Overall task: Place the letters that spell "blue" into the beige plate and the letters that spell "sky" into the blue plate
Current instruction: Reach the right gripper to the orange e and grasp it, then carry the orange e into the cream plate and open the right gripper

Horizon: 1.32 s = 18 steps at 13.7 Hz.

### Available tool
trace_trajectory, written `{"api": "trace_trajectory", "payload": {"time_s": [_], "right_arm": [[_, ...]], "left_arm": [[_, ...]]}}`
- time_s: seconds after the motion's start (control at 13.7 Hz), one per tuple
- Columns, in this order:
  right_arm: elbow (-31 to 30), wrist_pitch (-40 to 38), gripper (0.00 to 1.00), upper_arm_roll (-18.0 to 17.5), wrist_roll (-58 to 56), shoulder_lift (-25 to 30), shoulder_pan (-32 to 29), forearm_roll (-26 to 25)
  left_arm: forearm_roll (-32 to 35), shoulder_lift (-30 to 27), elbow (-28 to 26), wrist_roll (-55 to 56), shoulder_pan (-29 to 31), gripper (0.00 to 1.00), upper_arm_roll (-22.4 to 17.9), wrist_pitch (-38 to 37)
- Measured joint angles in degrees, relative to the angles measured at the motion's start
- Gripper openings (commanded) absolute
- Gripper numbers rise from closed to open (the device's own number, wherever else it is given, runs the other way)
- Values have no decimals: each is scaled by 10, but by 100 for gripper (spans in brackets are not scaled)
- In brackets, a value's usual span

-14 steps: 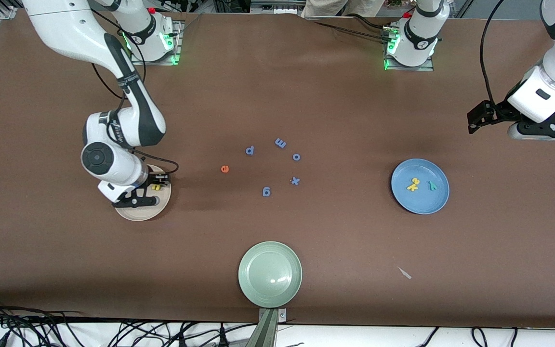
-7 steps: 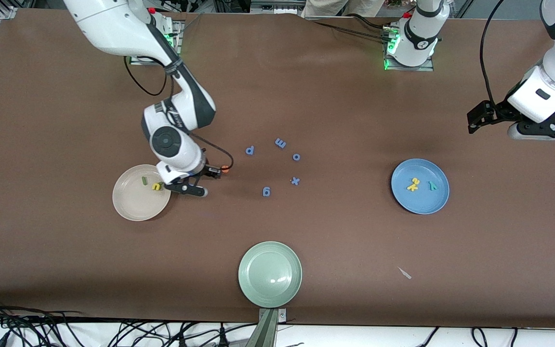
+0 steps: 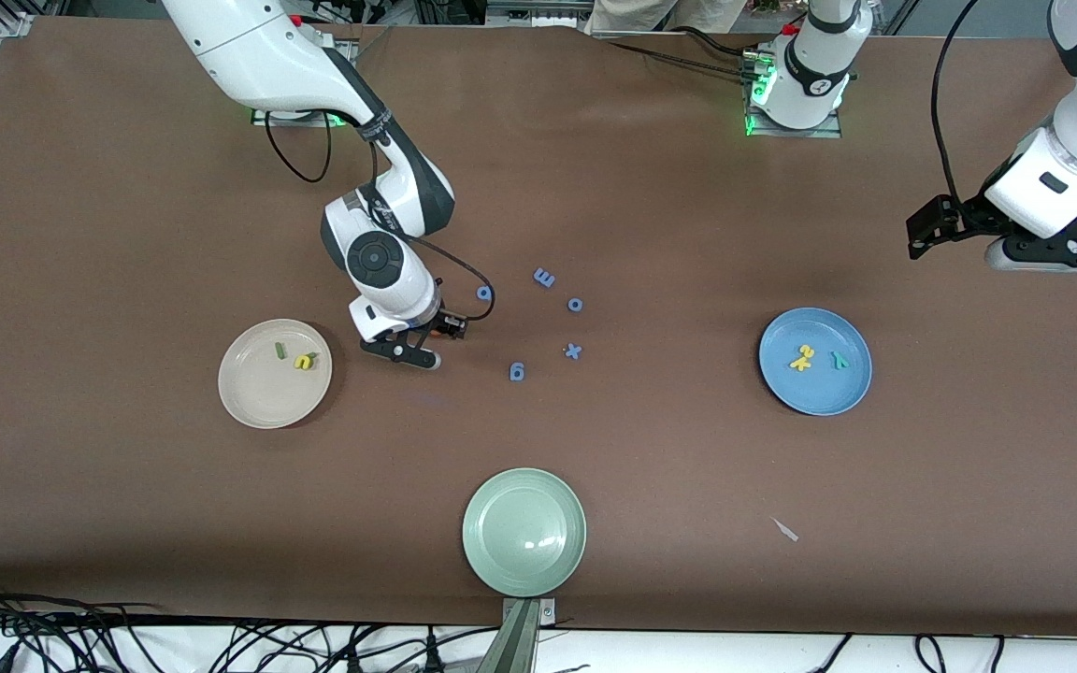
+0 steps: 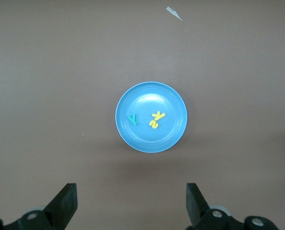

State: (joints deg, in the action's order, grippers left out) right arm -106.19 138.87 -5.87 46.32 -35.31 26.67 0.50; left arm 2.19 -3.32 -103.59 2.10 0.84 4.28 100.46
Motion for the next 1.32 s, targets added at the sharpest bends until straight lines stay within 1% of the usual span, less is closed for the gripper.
{"api": "trace_trajectory", "payload": {"time_s": [0.15, 0.22, 0.29, 0.44, 0.51, 0.59, 0.66, 0.8, 0.95, 1.02, 1.17, 1.24, 1.32], "right_arm": [[-10, 3, 62, 0, 0, -2, 0, 0], [-14, 4, 56, 0, 0, -2, 0, 0], [-18, 8, 46, 0, 0, -1, 0, 0], [-19, 12, 22, 0, 0, 1, 0, -1], [-19, 12, 12, 0, -1, 2, 0, -3], [-20, 12, 6, 0, -2, 3, 0, -8], [-20, 12, 2, 0, -5, 3, 0, -15], [-19, 14, 2, 1, -19, 4, -1, -22], [-19, 6, 3, 8, -57, 15, -10, -24], [-18, -11, 4, 11, -96, 27, -24, -25], [-17, -53, 4, 16, -201, 60, -70, -26], [-17, -76, 4, 25, -257, 76, -90, -26], [-16, -100, 7, 42, -314, 90, -102, -26]], "left_arm": [[0, 0, 0, 0, 0, 100, 0, 0], [0, 0, 0, 0, 0, 100, 0, -1], [0, 0, 0, 0, 0, 100, 0, -1], [0, 0, 0, 0, 0, 100, 0, -2], [0, 0, 0, 0, 0, 100, 0, -4], [0, 0, 0, 0, 0, 100, 0, -7], [0, 0, 0, 0, 0, 100, 0, -8], [0, 0, 0, 0, 0, 100, 0, -9], [0, 0, 0, 0, 0, 100, 0, -10], [0, 0, 1, 0, 0, 100, 0, -9], [0, 0, 5, 0, 0, 100, 0, -9], [0, 0, 6, 0, 0, 100, 0, -9], [0, 0, 7, 0, 0, 100, 0, -9]]}}
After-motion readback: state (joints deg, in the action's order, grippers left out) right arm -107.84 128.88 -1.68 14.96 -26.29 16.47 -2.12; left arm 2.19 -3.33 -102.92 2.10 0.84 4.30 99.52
